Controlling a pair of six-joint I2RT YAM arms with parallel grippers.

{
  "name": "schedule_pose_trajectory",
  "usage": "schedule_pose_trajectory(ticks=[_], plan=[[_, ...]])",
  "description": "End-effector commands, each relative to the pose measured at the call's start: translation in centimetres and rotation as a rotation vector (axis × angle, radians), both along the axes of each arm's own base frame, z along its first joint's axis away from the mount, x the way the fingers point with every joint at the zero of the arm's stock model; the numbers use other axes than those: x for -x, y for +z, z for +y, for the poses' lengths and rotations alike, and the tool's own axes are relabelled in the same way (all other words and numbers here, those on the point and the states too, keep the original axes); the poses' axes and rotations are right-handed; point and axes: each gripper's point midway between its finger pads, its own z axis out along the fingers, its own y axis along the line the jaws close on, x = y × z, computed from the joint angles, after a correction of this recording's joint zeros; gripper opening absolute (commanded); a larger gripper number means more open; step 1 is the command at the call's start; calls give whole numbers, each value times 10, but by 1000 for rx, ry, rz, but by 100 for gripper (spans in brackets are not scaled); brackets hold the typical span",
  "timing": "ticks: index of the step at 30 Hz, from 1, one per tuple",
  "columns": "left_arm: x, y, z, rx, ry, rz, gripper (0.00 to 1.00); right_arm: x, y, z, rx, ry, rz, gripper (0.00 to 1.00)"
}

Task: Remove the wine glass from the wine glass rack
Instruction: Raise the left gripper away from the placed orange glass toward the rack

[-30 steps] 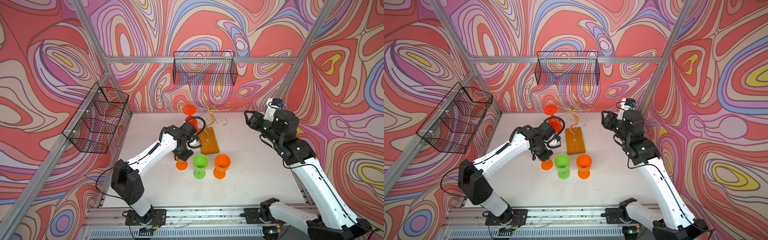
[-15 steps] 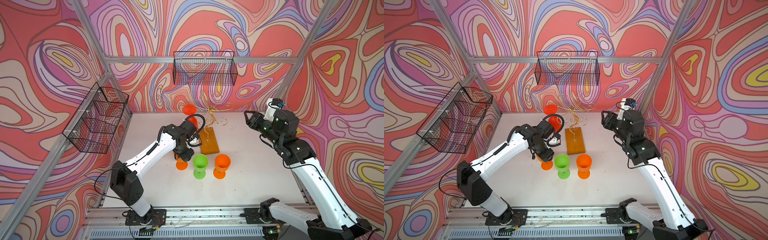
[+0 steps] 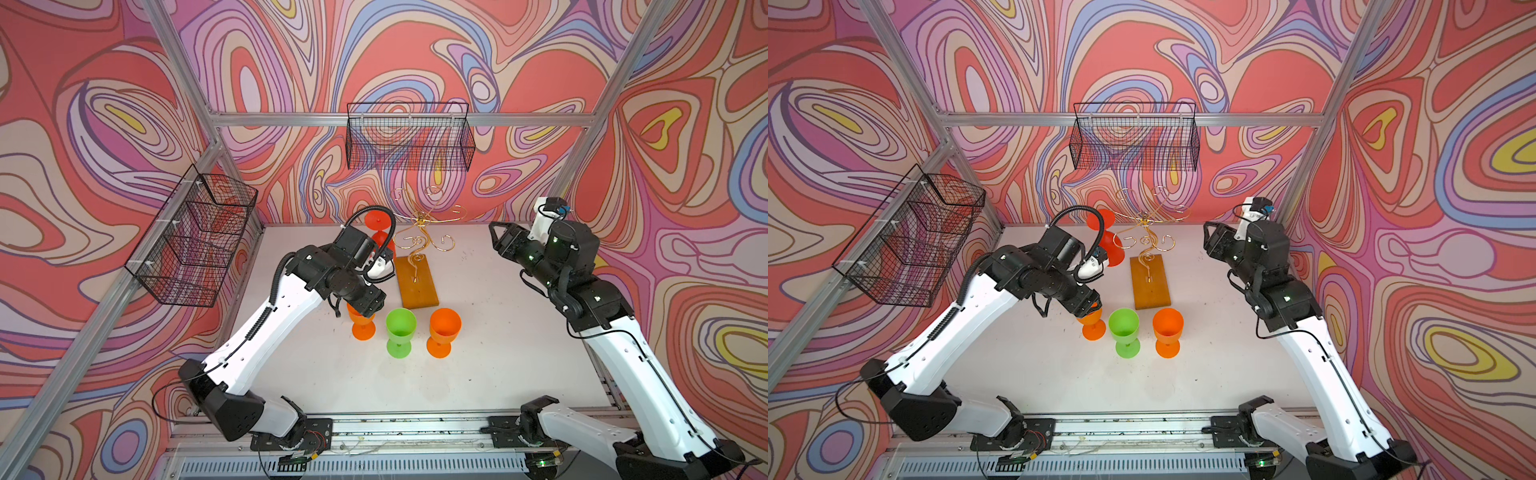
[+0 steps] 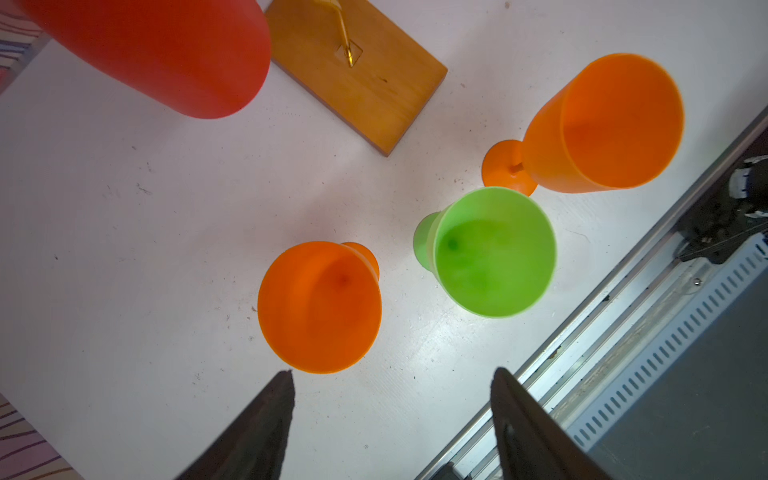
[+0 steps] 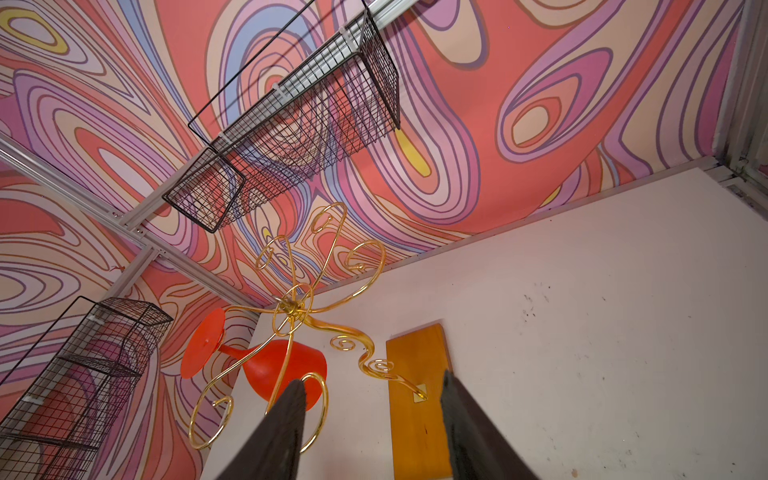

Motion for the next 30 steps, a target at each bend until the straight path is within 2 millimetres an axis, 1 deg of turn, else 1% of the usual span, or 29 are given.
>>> schedule_pose_trajectory(ticks=[1,5,8,10,13,16,20,23,26,29,30], plan=[[21,27,3,71,-32,-12,75,1,-4,-3,8,-7,5,55],[30,64,10,154,-37,-136,75,0,-2,0,3,3,1,55],[33,96,20,227,4,-253,75,-1,0,3,-7,15,-1,55],[31,117,25,286,55,-325,74,-3,1,5,-15,25,-3,55],[29,144,30,389,111,-403,69,-5,1,8,-22,35,-4,55],[25,164,36,492,181,-453,67,-7,1,10,-25,47,-3,55],[10,182,52,662,307,-456,62,-7,1,12,-24,53,-6,55],[2,190,50,837,324,-379,61,-6,2,11,-20,52,-10,55],[-11,195,48,991,355,-309,61,-4,3,10,-17,51,-14,55],[-34,194,53,1152,398,-222,60,-2,3,8,-13,47,-18,55],[-41,197,56,1218,400,-201,60,-1,3,8,-13,45,-17,55]])
